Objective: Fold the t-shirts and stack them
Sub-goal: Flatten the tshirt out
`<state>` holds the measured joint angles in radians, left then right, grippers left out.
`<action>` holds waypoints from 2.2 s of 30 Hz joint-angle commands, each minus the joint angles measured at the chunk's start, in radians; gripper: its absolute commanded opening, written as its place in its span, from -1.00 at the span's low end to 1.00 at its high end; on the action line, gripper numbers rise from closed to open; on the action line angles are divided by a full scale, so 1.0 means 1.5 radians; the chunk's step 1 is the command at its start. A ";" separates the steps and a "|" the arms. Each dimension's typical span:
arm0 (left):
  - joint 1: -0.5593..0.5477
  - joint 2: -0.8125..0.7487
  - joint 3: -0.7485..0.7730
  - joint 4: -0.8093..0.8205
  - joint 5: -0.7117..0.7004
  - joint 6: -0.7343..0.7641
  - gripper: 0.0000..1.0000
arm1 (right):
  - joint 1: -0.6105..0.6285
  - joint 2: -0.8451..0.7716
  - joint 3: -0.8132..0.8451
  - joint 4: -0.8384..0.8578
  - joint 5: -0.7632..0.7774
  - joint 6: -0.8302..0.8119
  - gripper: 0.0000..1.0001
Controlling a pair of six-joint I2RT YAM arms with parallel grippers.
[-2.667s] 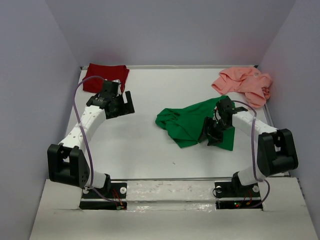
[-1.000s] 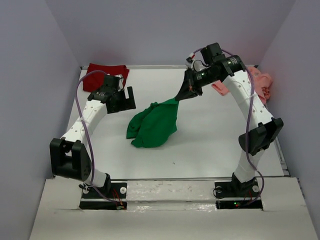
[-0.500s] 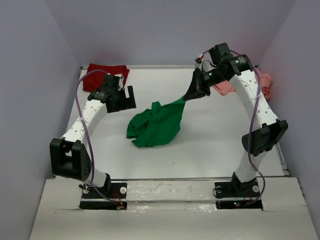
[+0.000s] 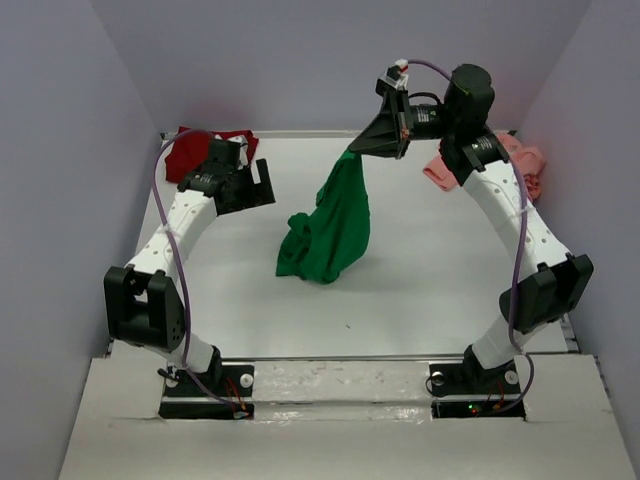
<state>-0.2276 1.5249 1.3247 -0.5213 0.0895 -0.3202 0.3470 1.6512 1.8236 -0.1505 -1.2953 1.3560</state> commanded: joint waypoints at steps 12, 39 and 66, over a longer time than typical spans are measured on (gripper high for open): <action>0.001 -0.106 -0.067 0.061 0.010 -0.023 0.98 | 0.002 -0.167 0.160 0.647 -0.064 0.541 -1.00; -0.128 -0.030 -0.305 0.442 0.620 -0.185 0.84 | 0.002 -0.346 -0.110 0.191 -0.057 0.127 -1.00; 0.050 -0.343 -0.351 0.071 0.321 -0.084 0.92 | -0.024 -0.115 -0.193 0.129 0.087 -0.088 -1.00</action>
<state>-0.1326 1.0389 0.8406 -0.3328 0.5674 -0.5152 0.3267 1.4197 1.4891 0.0364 -1.2034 1.3018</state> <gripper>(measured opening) 0.957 0.011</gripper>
